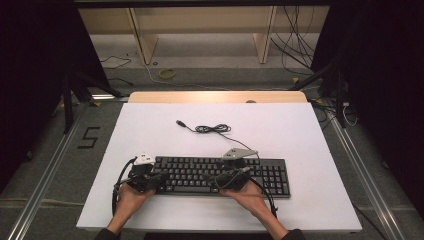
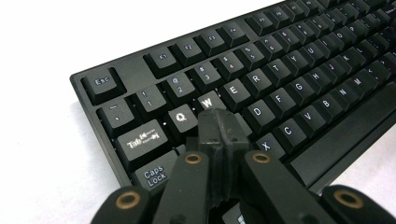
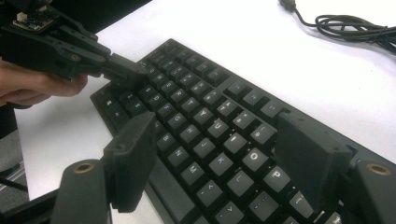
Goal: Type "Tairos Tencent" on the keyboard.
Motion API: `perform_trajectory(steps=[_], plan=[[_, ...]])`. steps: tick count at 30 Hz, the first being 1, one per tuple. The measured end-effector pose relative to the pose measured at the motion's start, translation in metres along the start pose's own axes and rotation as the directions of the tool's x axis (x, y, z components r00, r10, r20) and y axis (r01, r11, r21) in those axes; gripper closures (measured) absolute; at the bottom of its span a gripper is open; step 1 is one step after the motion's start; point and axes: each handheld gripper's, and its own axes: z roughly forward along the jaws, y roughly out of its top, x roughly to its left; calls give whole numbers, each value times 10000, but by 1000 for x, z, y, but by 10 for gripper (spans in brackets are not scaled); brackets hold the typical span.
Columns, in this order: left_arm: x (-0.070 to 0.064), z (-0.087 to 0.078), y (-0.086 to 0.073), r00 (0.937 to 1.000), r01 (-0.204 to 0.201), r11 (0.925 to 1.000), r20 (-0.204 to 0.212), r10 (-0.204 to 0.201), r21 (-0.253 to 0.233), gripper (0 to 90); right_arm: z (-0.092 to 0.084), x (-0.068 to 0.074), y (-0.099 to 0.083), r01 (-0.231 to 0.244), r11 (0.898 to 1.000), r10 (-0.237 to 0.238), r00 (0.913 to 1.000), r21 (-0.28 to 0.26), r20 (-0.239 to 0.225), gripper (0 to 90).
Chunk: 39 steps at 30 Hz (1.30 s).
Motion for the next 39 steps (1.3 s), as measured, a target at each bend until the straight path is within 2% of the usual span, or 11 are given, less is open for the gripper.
perform_trajectory(steps=[8, 13, 17, 20, 24, 29, 39], plan=[[-2, -1, 0, 10000, 63, 10000, 59, -63, -38, 888, 0, -1, 2, 38, 10000, -38, 10000, -39, 33, 313], [-6, -6, 0, 10000, 7, 9996, 0, -7, -275, 836, -1, -1, 3, 41, 9999, -40, 10000, -113, 29, 325], [-7, -10, -1, 9999, 93, 9987, 129, -87, -495, 785, -1, -2, 4, 49, 9999, -48, 9999, -111, 108, 350], [-6, -13, -2, 9996, 226, 9972, 195, -213, -717, 727, -1, -2, 5, 76, 9999, -75, 9999, -85, 98, 392], [-5, -15, -3, 9979, 416, 9958, 534, -373, -819, 640, 0, -3, 7, 111, 9999, -110, 9998, -63, 141, 451], [-6, -15, -4, 9973, 544, 9934, 545, -491, -1007, 514, 4, -3, 8, 148, 9999, -150, 9996, 84, 236, 548], [-11, -20, -5, 9955, 562, 9856, 850, -431, -1595, 422, 10, -4, 10, 191, 9994, -196, 9997, 295, 172, 733]])
